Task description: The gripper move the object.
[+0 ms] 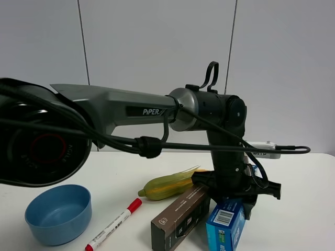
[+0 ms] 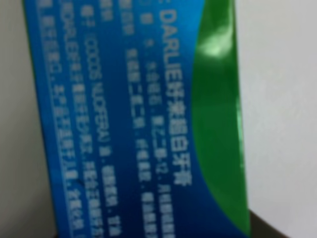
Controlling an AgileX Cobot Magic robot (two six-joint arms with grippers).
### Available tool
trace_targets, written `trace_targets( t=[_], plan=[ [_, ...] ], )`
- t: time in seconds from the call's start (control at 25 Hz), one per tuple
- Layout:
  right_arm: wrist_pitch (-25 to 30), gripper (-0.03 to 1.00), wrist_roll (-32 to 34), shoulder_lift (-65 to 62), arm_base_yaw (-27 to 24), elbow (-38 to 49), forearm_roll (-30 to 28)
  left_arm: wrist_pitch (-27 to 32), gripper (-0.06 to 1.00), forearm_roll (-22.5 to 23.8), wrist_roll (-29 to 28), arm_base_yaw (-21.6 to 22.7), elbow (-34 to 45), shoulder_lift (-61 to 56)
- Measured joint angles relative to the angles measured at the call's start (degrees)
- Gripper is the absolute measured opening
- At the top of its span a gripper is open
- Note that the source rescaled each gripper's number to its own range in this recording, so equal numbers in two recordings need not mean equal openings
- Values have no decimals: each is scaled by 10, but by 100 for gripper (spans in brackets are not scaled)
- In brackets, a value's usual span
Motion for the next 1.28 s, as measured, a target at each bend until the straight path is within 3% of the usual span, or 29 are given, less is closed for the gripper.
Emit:
trace_targets(
  t=[0.24,0.32,0.4,0.44,0.52,0.64,1.0,1.28],
  plan=[
    [0,100,0,0,0,0,0,-29,4,-12,50,-2,0,0],
    [0,100,0,0,0,0,0,-40,29,-17,57,-4,-1,0],
    [0,100,0,0,0,0,0,-42,69,-24,57,-5,-3,0],
    [0,100,0,0,0,0,0,-42,82,-30,57,-5,-5,0],
    [0,100,0,0,0,0,0,-42,94,-40,57,-5,-6,0],
    [0,100,0,0,0,0,0,-40,98,-45,57,-5,-6,0],
    [0,100,0,0,0,0,0,-23,99,-35,57,-5,-10,-28],
    [0,100,0,0,0,0,0,2,99,-8,58,-5,-81,-63]
  ],
)
